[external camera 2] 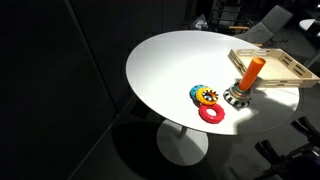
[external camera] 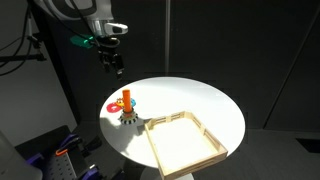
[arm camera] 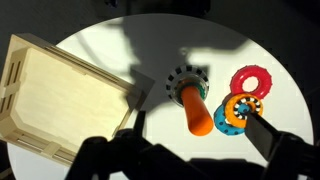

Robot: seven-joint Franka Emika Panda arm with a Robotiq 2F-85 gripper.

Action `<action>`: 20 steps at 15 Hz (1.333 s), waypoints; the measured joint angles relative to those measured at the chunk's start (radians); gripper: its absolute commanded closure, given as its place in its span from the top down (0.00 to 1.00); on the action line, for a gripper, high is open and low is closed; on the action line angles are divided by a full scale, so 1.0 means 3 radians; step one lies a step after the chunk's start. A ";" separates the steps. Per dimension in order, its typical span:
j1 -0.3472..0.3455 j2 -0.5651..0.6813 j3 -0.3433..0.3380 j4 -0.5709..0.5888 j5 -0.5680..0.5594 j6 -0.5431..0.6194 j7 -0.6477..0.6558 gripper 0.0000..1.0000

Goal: Remove the clear and green rings from the orange stand

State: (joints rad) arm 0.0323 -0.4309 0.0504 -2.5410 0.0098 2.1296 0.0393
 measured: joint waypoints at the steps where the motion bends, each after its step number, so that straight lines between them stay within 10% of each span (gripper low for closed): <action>1: 0.0019 0.0032 0.0012 -0.0031 0.0012 0.0054 0.0002 1.00; 12: 0.0054 0.0099 0.0040 -0.0171 0.0007 0.0215 0.0003 1.00; 20: 0.0054 0.0186 0.0106 -0.0721 -0.0004 0.1084 0.0013 1.00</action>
State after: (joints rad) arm 0.0486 -0.3750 0.0822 -2.7574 0.0084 2.4547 0.0432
